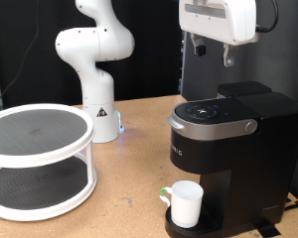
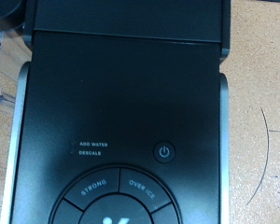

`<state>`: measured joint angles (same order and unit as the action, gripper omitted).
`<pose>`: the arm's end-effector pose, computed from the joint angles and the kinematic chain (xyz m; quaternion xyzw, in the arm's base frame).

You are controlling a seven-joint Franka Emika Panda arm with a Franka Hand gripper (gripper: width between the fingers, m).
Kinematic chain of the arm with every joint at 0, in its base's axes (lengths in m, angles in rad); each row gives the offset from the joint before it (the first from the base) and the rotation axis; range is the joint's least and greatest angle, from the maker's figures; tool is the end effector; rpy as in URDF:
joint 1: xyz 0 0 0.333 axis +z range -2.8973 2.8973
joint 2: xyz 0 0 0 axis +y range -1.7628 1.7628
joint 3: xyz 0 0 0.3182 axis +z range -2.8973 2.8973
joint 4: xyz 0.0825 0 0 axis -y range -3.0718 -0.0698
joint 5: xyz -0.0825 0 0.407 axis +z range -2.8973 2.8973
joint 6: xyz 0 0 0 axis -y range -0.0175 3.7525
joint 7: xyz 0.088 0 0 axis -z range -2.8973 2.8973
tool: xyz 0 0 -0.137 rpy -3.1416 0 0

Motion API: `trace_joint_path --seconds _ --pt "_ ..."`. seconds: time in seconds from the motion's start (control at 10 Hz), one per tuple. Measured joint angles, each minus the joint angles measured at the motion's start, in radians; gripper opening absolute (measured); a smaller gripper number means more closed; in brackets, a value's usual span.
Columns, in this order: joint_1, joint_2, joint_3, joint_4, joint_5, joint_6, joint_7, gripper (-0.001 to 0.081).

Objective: Make a cup of coffee with the keurig machine

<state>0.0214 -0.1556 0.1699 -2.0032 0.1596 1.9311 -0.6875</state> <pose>0.5326 0.1222 0.4986 -0.9130 -0.4010 -0.0550 0.0506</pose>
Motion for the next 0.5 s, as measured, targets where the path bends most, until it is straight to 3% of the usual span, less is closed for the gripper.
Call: trace_joint_path --seconds 0.5 --pt "-0.001 0.021 0.001 -0.019 -0.03 0.035 0.035 0.0803"
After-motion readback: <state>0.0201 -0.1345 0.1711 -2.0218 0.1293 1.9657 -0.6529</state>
